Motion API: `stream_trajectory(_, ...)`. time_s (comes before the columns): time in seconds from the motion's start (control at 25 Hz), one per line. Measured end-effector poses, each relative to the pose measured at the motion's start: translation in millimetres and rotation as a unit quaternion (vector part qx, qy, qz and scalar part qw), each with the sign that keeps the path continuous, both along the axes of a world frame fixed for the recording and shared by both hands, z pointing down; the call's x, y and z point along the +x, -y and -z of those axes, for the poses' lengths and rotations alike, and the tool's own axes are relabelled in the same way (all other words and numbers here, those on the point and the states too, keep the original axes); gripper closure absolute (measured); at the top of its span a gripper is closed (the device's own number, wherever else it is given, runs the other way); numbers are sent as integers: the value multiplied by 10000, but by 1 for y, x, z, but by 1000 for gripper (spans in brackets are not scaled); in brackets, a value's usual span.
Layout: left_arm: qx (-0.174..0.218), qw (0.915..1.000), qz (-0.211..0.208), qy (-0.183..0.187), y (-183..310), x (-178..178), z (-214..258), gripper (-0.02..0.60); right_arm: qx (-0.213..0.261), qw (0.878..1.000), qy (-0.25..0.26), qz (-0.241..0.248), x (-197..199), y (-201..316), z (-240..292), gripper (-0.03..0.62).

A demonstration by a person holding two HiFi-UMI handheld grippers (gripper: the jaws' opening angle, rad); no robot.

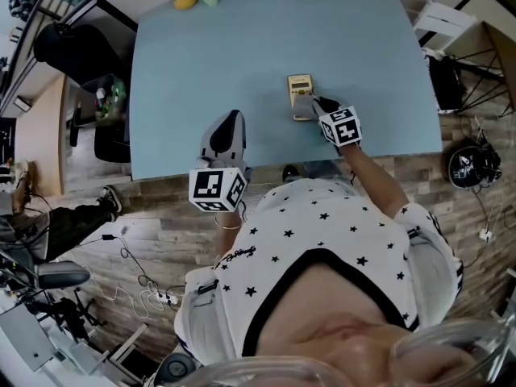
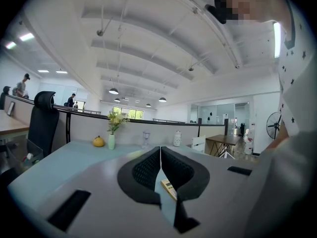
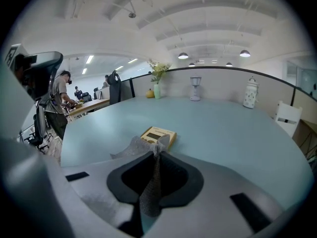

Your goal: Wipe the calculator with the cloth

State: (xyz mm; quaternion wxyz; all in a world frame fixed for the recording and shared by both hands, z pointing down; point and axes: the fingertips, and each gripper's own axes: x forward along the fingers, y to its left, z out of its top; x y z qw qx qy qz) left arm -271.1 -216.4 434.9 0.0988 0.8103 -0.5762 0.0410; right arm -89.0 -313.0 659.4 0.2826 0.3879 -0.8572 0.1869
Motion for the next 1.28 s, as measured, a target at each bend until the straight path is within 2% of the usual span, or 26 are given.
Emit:
stream_trajectory(0.32,-64,9997,-224,1,3,16,-6,551,-174,9992,-137,-328,33,-11,-15,557)
stream_trajectory(0.84,-97,9995,-291,24,0,18,-9,551,-192,9984,-51,-536,35,-12,-15,557)
stream_trajectory(0.96,-81,9995,-302,21,2,19,-9,551,31,9975,195,-678,34,-4,4,557)
stream_trajectory(1.08,-75,9994,-327,57,1,22,-8,551,331,9939,659,-816,30,1,36,557)
stream_trajectory(1.28,-60,9994,-331,86,8,27,-7,551,880,9837,1449,-596,13,9,106,559)
